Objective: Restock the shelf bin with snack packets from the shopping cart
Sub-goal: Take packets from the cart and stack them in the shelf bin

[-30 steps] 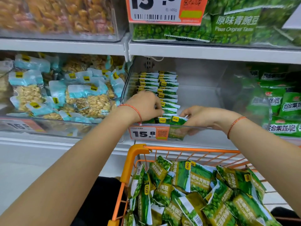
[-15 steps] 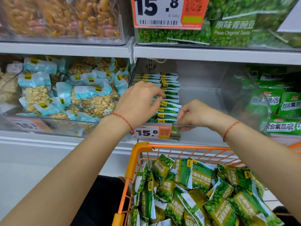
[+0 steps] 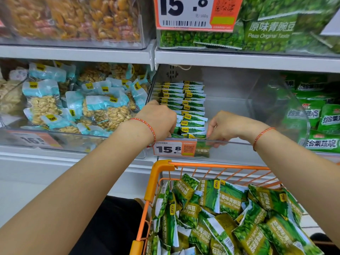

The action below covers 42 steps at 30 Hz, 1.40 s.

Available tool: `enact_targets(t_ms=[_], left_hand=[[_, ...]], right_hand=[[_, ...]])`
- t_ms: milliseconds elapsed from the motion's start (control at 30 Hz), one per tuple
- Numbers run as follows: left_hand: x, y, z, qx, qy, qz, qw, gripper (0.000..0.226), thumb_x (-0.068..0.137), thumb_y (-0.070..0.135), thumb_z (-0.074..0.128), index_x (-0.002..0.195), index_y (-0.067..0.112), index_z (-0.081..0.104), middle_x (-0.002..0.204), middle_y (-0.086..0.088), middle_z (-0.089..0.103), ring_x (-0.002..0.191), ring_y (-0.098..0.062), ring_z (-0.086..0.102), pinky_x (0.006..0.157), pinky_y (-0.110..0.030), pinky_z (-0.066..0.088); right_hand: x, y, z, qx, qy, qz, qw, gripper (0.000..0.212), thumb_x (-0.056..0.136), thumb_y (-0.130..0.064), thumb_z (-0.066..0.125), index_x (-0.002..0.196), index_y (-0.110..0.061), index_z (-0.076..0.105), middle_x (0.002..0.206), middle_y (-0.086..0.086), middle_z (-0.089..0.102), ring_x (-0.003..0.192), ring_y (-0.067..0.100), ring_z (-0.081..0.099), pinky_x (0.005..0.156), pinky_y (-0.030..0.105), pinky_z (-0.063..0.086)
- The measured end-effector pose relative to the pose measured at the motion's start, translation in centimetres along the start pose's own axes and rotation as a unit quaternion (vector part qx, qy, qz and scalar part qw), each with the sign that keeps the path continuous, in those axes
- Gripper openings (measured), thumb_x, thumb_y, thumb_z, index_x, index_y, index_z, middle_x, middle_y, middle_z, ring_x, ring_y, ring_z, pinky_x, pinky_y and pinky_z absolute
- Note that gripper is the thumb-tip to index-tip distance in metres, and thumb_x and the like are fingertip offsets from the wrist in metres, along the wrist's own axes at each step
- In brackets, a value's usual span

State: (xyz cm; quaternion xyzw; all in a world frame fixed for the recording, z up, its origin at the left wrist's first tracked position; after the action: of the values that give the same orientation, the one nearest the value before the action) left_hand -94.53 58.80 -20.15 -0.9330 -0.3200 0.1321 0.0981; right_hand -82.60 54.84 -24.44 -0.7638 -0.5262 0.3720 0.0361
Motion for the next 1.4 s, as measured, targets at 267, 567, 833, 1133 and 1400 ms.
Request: enact_targets(t_ms=[267, 567, 833, 1133, 1400], left_hand=[[0.5, 0.0, 0.0, 0.035, -0.001, -0.013, 0.999, 0.009, 0.095, 0.022, 0.053, 0.088, 0.025, 0.059, 0.094, 0.002, 0.068, 0.093, -0.021, 0.061, 0.097, -0.034, 0.036], [0.3, -0.4, 0.1, 0.068, 0.023, -0.035, 0.997, 0.014, 0.092, 0.017, 0.056, 0.101, 0.021, 0.066, 0.095, 0.000, 0.066, 0.099, -0.023, 0.056, 0.098, -0.035, 0.033], [-0.1, -0.4, -0.2, 0.102, 0.015, -0.035, 0.994, 0.011, 0.091, 0.014, 0.057, 0.095, 0.021, 0.064, 0.094, -0.002, 0.066, 0.103, -0.023, 0.053, 0.104, -0.037, 0.028], [0.4, -1.2, -0.2, 0.058, 0.006, -0.028, 0.998, 0.002, 0.089, 0.025, 0.063, 0.091, 0.025, 0.063, 0.090, 0.000, 0.063, 0.101, -0.023, 0.056, 0.098, -0.033, 0.033], [-0.1, -1.6, 0.5, -0.087, -0.061, 0.014, 0.994, 0.014, 0.082, 0.021, 0.063, 0.077, 0.031, 0.071, 0.070, 0.007, 0.056, 0.070, -0.016, 0.055, 0.064, -0.030, 0.051]], right_hand=[[0.4, -0.9, 1.1, 0.061, 0.024, -0.027, 0.997, 0.012, 0.083, -0.014, 0.070, 0.071, -0.016, 0.069, 0.061, -0.007, 0.066, 0.074, 0.017, 0.071, 0.063, 0.022, 0.055], [0.4, 1.2, -1.2, 0.103, 0.083, -0.025, 0.991, 0.017, 0.080, -0.025, 0.075, 0.089, -0.011, 0.071, 0.084, 0.002, 0.069, 0.070, 0.012, 0.065, 0.063, 0.022, 0.053], [0.2, -0.3, -1.1, 0.176, 0.123, -0.074, 0.974, 0.019, 0.081, -0.007, 0.073, 0.065, -0.013, 0.065, 0.069, 0.010, 0.069, 0.068, 0.019, 0.069, 0.072, 0.029, 0.058], [-0.1, -0.9, -0.4, 0.138, 0.080, -0.082, 0.984, 0.051, 0.079, -0.057, 0.063, 0.086, -0.007, 0.070, 0.083, 0.004, 0.070, 0.075, 0.016, 0.070, 0.069, 0.028, 0.058], [0.0, -3.0, 0.2, 0.014, 0.066, -0.113, 0.991, 0.012, 0.084, -0.008, 0.067, 0.075, -0.016, 0.069, 0.068, -0.012, 0.059, 0.071, 0.009, 0.057, 0.070, 0.025, 0.052]])
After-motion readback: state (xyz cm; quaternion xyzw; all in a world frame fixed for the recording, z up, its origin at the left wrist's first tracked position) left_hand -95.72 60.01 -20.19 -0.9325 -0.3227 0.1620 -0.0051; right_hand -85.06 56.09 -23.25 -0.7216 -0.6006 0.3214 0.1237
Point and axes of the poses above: each hand's wrist, its own x-axis towards the middle knuckle, its own z-axis out of the palm, y = z × x, the point moved 10 cm from there along x, towards the middle knuckle
